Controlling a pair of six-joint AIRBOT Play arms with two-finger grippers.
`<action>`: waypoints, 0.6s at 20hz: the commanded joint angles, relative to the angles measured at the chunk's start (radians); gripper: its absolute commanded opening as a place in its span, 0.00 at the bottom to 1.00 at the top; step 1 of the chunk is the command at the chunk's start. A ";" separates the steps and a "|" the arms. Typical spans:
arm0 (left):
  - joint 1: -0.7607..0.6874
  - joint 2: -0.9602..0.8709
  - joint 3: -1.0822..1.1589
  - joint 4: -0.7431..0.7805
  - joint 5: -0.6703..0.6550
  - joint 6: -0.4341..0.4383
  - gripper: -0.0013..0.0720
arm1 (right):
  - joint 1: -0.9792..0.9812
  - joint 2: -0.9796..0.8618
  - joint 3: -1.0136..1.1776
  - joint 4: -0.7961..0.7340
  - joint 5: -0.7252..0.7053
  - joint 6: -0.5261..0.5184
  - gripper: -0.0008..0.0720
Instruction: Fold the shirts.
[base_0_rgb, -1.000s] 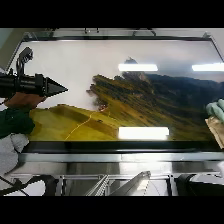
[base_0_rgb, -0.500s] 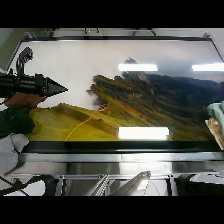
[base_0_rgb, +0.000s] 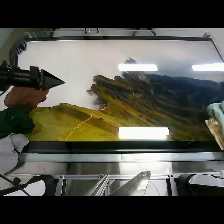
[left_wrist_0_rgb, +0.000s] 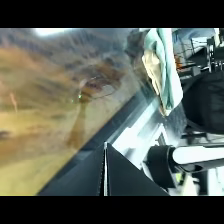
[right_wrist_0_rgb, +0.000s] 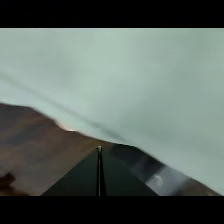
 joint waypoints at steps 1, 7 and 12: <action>0.000 0.027 0.120 0.004 -0.018 -0.050 0.03 | 0.155 0.065 -0.003 0.327 -0.069 -0.081 0.04; -0.001 0.327 -0.268 0.016 0.009 -0.051 0.03 | 0.523 0.358 -0.383 0.316 -0.140 -0.221 0.04; -0.001 0.575 -0.728 0.114 0.052 -0.051 0.04 | 0.736 0.668 -0.795 0.319 -0.296 -0.238 0.04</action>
